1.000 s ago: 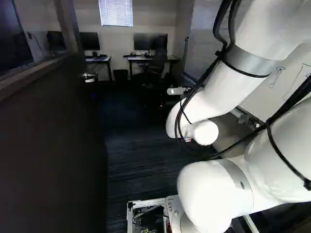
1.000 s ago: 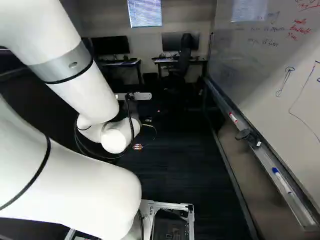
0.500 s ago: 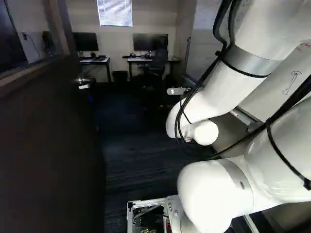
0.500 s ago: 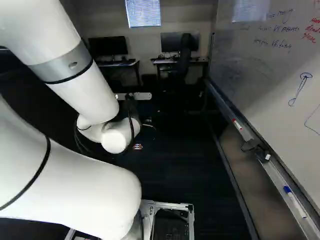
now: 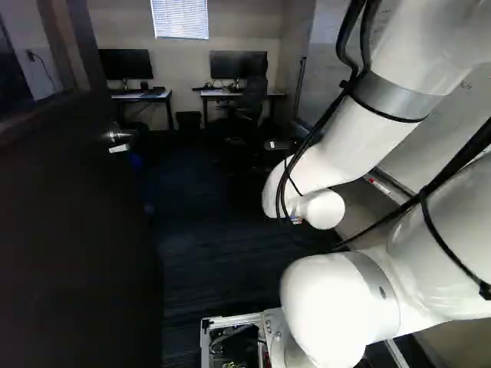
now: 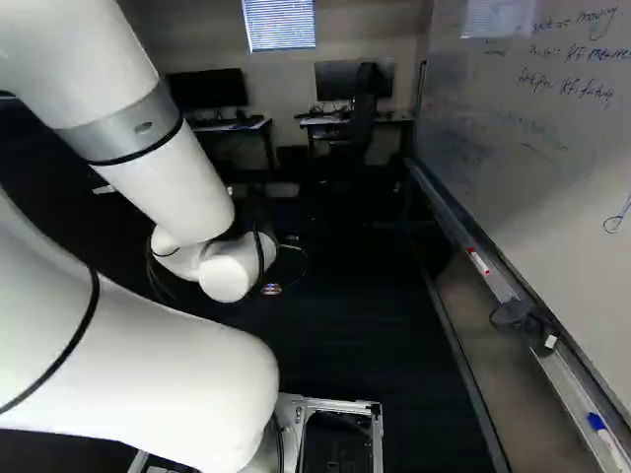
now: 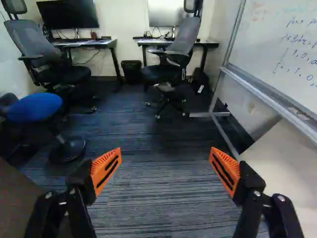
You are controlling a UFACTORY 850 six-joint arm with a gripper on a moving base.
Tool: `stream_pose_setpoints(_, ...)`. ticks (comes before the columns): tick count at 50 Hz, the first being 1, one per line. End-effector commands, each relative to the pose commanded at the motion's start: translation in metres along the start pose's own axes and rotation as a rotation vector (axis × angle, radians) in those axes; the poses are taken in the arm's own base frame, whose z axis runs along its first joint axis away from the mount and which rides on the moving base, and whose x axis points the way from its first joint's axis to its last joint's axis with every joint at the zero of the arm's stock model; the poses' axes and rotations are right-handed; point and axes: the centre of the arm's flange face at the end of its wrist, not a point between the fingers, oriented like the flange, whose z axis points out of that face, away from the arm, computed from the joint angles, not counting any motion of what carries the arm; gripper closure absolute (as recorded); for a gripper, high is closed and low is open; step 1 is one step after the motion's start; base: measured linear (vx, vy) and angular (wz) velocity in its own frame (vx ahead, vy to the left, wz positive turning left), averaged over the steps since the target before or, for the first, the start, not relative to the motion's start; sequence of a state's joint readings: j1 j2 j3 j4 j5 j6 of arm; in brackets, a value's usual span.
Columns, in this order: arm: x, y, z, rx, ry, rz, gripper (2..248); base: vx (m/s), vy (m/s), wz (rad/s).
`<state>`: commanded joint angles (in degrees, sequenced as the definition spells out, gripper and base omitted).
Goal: Open the door and move inside
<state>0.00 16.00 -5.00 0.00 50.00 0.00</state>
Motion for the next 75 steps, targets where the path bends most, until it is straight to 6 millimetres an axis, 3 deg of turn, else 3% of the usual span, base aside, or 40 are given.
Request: stream_pose_setpoints(75, 0.0000, 0.0000, 0.0000, 0.000, 0.000, 0.000, 3, 0.193, 0.004, -0.020)
